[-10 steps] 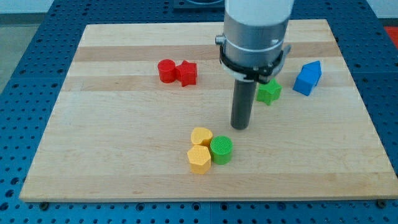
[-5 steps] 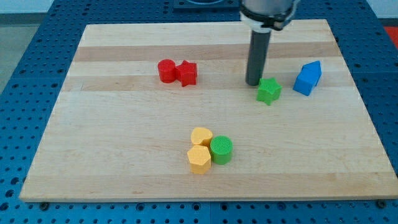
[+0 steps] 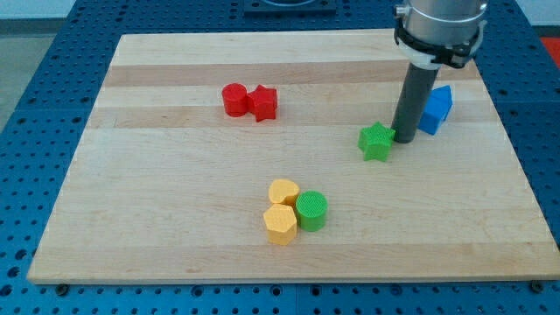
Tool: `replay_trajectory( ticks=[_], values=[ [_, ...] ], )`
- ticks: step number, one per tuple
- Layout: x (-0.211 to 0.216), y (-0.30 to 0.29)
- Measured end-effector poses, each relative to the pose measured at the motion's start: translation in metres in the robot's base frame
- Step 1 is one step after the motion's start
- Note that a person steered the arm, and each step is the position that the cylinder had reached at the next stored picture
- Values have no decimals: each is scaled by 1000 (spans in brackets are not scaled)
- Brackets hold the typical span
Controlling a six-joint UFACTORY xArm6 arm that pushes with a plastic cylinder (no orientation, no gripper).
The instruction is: Push the green star to the green circle
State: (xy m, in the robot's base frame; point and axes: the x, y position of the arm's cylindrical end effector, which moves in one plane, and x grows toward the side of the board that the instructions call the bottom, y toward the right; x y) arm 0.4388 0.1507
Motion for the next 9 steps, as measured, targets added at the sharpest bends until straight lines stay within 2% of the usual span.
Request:
replay_trajectory(
  ticks=[1,4,9],
  values=[
    [6,-3],
    [-12,-16],
    [48,-77]
  ],
)
